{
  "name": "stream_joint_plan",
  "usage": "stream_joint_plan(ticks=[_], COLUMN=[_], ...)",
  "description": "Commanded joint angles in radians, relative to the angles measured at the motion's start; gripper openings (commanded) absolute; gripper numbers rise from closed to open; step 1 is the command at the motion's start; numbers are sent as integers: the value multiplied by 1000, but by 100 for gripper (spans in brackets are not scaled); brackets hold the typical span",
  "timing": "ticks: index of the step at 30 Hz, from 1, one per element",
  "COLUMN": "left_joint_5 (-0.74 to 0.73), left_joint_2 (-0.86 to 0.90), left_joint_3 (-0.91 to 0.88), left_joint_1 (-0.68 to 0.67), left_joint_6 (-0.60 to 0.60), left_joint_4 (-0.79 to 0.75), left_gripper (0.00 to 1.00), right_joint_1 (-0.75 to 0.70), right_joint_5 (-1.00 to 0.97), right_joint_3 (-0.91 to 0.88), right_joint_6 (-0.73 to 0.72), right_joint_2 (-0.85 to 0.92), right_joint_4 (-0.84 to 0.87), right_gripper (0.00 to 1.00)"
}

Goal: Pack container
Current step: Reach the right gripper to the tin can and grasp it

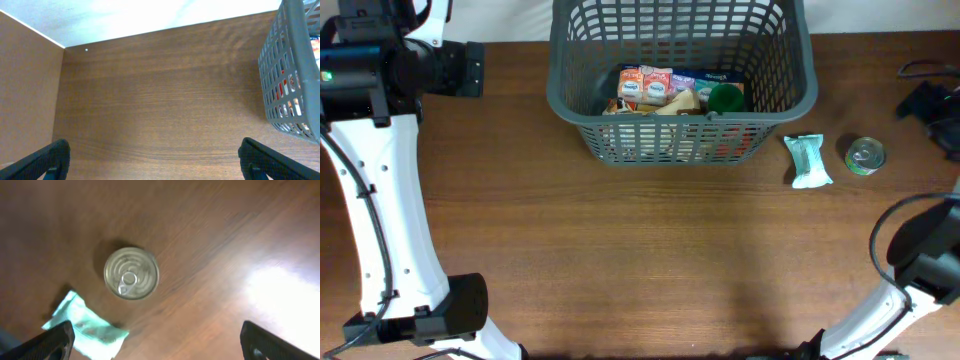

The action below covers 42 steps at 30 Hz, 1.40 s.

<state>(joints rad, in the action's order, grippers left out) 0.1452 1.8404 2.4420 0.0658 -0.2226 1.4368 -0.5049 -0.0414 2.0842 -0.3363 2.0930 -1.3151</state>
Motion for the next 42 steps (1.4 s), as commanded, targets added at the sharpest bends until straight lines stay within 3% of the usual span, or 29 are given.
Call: stream_joint_plan(ticks=[1, 5, 17, 39, 42], left_joint_5=[-11, -11, -11, -11, -11], left_joint_2=[1, 1, 1, 1, 1], left_joint_3=[-4, -4, -4, -4, -4], left_joint_1=[2, 2, 2, 2, 2], left_joint_6=[13, 13, 13, 13, 13], left_joint_4=[1, 1, 1, 1, 1], left_gripper=[99, 99, 99, 99, 99], right_joint_1=[9, 6, 40, 40, 40], right_joint_5=[42, 50, 154, 135, 135], right_joint_3=[-101, -182, -183, -188, -188], right_joint_6=[-10, 4, 40, 40, 40], right_joint_2=[13, 66, 185, 283, 283], right_joint_4=[87, 184, 306, 333, 333], right_gripper=[99, 99, 99, 100, 89])
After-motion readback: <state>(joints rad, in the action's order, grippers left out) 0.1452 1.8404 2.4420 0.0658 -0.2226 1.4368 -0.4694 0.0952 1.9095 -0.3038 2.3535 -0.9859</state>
